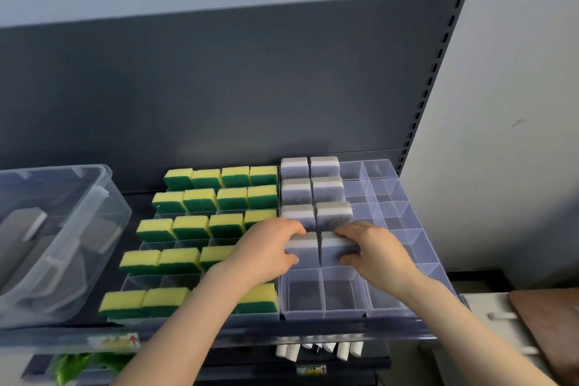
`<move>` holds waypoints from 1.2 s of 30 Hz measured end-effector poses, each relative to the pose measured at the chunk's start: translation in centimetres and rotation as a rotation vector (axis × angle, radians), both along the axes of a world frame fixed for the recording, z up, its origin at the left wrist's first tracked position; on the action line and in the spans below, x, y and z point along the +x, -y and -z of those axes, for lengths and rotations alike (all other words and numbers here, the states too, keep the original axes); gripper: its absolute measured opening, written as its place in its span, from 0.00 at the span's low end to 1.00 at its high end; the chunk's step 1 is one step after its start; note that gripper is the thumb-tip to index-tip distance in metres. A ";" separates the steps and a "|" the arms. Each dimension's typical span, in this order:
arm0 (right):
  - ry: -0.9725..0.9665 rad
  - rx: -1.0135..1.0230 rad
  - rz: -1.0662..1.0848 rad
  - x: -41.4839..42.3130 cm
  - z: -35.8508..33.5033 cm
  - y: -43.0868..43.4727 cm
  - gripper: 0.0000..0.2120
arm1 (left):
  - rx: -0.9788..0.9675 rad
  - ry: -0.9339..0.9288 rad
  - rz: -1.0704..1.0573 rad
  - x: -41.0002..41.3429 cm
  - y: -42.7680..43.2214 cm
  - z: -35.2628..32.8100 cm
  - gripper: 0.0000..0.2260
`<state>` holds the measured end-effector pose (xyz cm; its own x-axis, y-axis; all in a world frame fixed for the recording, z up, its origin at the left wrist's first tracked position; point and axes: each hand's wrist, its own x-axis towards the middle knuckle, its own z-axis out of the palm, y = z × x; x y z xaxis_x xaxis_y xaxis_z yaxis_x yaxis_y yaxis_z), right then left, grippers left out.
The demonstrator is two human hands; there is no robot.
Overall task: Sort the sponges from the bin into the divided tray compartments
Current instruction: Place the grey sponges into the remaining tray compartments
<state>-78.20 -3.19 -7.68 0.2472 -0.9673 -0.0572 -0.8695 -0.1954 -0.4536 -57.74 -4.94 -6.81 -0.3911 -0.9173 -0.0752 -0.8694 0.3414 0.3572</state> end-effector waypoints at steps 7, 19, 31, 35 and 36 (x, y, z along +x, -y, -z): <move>0.029 -0.075 -0.063 -1.0 -3.8 0.9 0.23 | -0.069 -0.033 -0.088 0.8 -1.2 -3.0 0.25; -0.068 -0.211 -0.206 9.9 -6.5 0.3 0.27 | -0.201 0.293 -0.418 12.7 -4.5 -5.3 0.20; -0.083 -0.268 -0.251 28.5 -8.1 -1.5 0.23 | -0.231 0.324 -0.602 33.5 -9.1 -7.2 0.17; -0.032 -0.259 -0.276 34.2 -8.0 -1.9 0.22 | -0.190 0.225 -0.645 40.2 -10.5 -7.6 0.17; -0.030 -0.259 -0.283 35.4 -8.0 -2.0 0.22 | -0.185 0.223 -0.653 41.8 -10.6 -7.6 0.17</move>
